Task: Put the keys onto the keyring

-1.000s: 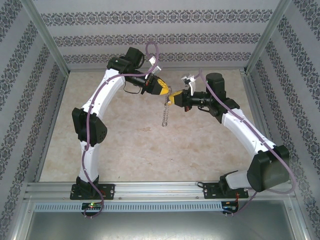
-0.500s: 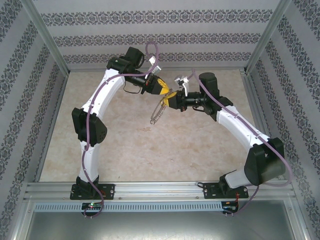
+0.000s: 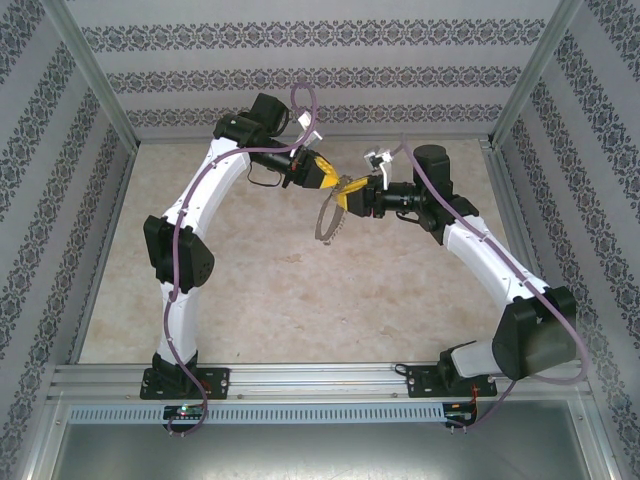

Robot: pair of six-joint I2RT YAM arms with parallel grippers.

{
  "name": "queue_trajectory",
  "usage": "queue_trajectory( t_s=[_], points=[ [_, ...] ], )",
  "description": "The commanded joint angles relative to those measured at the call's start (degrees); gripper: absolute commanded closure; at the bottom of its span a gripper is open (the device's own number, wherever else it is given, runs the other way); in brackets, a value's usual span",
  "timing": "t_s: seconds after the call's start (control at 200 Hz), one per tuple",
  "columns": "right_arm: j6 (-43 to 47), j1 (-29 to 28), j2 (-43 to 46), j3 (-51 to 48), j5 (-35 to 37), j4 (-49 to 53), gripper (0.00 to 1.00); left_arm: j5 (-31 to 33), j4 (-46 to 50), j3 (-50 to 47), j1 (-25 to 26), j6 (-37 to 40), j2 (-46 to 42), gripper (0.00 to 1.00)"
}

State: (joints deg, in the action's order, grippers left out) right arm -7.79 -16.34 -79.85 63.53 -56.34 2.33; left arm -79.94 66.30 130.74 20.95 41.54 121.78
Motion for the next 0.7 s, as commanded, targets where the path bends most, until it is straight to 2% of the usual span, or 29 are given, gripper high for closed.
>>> queue_trajectory(
  t_s=[0.0,0.365,0.57,0.694],
  points=[
    [-1.15,0.08,1.19,0.33,-1.29,-2.79,0.61,-2.85,-2.12,-0.42,0.33,0.13,-2.86,1.0],
    [-2.82,-0.65,-0.3,2.71,-1.32,-5.23,0.62,-2.91,-2.26,-0.57,0.48,-0.23,-2.86,1.0],
    [-2.93,-0.94,-1.0,3.73,-1.32,-5.4,0.79,-2.91,-2.49,-0.67,0.56,-0.32,-2.8,1.0],
    [-2.93,-1.08,-1.46,4.15,-1.67,-5.15,0.85,-2.94,-2.61,-0.66,0.66,-0.49,-2.81,1.0]
  ],
)
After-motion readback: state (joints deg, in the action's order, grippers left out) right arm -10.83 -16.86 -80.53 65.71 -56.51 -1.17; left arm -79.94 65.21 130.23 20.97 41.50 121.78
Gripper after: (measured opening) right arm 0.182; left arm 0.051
